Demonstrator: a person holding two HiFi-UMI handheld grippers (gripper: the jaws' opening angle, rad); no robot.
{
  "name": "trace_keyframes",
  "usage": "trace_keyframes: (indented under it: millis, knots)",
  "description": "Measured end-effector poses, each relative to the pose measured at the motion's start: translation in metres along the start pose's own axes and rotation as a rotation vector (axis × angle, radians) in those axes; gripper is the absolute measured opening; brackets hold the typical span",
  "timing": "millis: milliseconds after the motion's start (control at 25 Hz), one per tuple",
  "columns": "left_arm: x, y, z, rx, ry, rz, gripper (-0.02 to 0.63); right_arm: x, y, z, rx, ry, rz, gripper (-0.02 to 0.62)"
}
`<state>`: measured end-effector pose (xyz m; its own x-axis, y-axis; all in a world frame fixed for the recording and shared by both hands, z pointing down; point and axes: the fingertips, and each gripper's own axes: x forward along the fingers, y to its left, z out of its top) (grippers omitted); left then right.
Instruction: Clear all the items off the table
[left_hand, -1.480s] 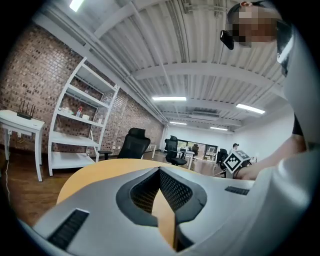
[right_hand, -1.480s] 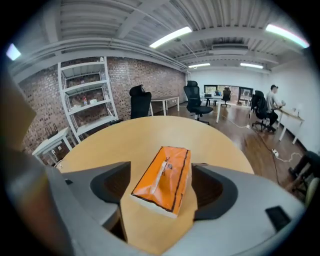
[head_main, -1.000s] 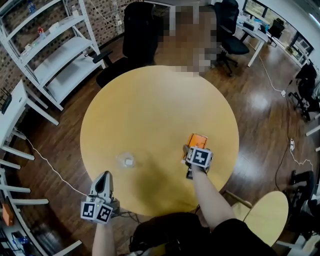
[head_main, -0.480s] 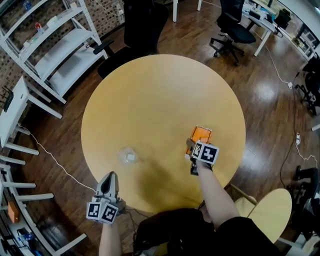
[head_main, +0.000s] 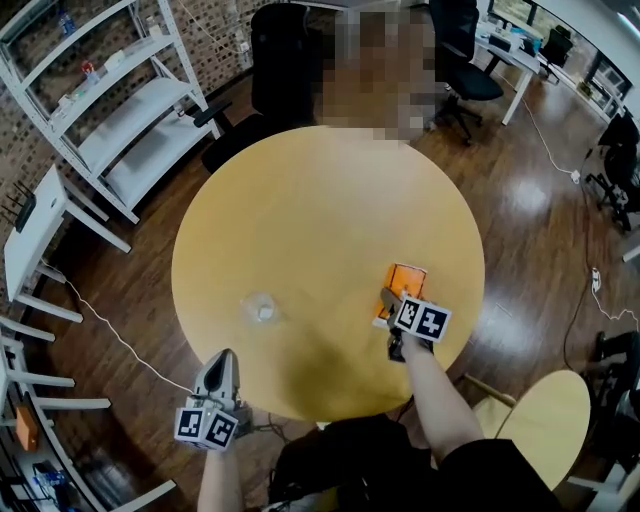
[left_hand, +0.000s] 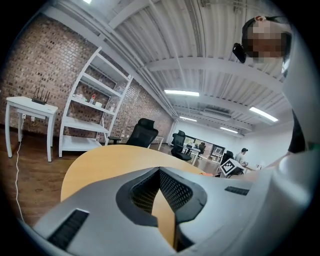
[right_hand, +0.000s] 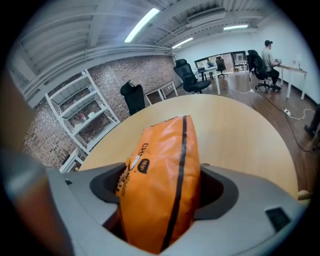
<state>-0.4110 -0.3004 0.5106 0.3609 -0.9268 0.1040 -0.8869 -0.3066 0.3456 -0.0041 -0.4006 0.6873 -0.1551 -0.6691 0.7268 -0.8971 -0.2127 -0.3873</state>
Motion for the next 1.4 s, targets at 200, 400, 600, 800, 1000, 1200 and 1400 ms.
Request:
trace_keyframes:
  millis: [200, 400, 600, 800, 1000, 1200, 1400]
  knots:
    - [0.001, -0.030, -0.004, 0.028, -0.003, -0.111, 0.002, -0.043, 0.003, 0.005, -0.002, -0.099, 0.034, 0.403]
    - [0.009, -0.080, -0.014, 0.042, 0.009, -0.240, 0.002, -0.102, -0.014, 0.007, 0.039, -0.196, 0.072, 0.403]
    - [0.007, -0.133, -0.009, 0.089, -0.019, -0.347, 0.002, -0.155, -0.056, 0.010, 0.080, -0.281, 0.039, 0.403]
    - [0.023, -0.168, 0.000, 0.097, -0.077, -0.392, 0.002, -0.206, -0.108, 0.025, 0.103, -0.373, -0.001, 0.405]
    - [0.033, -0.245, -0.009, 0.108, -0.075, -0.507, 0.002, -0.277, -0.186, 0.022, 0.152, -0.448, -0.089, 0.404]
    - [0.041, -0.352, -0.050, 0.093, -0.029, -0.654, 0.002, -0.359, -0.296, -0.003, 0.238, -0.510, -0.213, 0.403]
    - [0.040, -0.453, -0.086, 0.085, 0.041, -0.813, 0.002, -0.432, -0.378, -0.049, 0.358, -0.561, -0.324, 0.403]
